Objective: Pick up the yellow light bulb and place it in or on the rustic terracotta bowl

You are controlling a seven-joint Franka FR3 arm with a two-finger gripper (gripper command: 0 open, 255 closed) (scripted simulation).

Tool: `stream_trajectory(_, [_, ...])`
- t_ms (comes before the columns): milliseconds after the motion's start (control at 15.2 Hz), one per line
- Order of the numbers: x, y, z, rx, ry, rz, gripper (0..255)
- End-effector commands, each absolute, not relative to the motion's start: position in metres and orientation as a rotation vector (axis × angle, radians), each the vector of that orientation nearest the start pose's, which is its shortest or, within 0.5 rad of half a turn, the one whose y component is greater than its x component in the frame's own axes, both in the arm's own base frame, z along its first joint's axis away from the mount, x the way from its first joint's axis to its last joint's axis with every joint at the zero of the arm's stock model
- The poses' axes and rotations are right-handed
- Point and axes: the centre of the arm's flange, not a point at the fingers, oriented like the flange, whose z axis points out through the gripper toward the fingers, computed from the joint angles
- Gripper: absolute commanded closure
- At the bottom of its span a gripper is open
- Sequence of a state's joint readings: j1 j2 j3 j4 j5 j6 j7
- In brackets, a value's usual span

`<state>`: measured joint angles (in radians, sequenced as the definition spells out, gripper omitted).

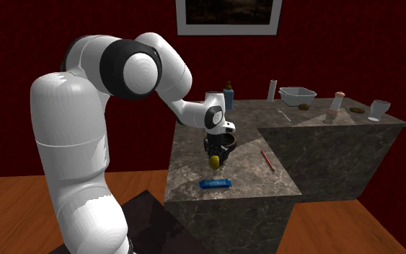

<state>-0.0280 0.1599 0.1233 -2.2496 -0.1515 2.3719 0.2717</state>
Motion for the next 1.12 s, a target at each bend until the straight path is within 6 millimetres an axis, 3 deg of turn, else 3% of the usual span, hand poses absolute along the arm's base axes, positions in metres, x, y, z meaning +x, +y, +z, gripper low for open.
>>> stream_trajectory(0, [0.532,0.049,0.292,-3.229,0.108,0.032,255])
stream_trajectory(396, [0.532,0.049,0.292,-3.229,0.108,0.032,255])
stream_trajectory(1056, [0.532,0.049,0.344,-3.229,0.108,0.032,255])
